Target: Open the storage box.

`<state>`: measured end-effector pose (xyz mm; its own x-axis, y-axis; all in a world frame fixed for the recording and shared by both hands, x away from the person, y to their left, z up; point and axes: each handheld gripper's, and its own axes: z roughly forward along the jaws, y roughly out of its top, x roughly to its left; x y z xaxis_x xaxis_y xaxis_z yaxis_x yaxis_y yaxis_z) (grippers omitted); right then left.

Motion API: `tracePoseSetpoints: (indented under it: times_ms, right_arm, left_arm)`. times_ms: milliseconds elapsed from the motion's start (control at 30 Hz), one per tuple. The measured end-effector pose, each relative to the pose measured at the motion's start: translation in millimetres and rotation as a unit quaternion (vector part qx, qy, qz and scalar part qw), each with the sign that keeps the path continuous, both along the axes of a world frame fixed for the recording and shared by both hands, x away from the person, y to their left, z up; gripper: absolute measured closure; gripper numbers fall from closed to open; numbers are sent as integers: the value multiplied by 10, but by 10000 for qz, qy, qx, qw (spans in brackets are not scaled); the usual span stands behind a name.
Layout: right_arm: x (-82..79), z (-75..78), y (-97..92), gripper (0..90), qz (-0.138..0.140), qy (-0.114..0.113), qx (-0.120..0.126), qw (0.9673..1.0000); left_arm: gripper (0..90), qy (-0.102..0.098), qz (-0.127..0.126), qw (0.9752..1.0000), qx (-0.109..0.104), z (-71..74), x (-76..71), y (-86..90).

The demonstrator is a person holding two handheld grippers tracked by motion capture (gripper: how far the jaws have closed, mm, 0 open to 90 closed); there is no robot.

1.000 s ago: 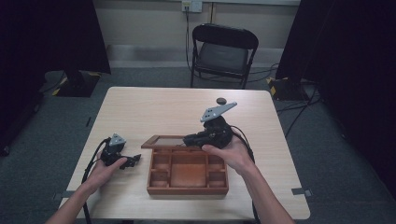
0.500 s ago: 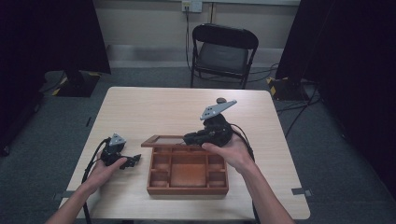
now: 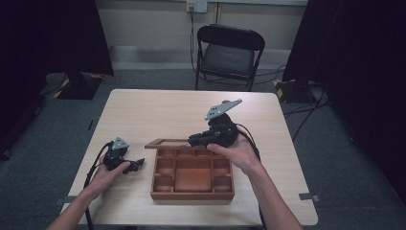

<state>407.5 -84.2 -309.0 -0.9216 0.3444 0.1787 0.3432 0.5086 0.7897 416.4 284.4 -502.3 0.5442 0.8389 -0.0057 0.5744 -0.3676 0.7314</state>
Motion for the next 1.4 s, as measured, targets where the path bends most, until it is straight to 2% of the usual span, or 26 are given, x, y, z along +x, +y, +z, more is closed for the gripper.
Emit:
tracePoseSetpoints:
  times_ms: [1400]
  right_arm:
    - [139,89,33,832,22,156,-40,9999]
  left_arm:
    - [91,0,-2,10000,1,0,0,0]
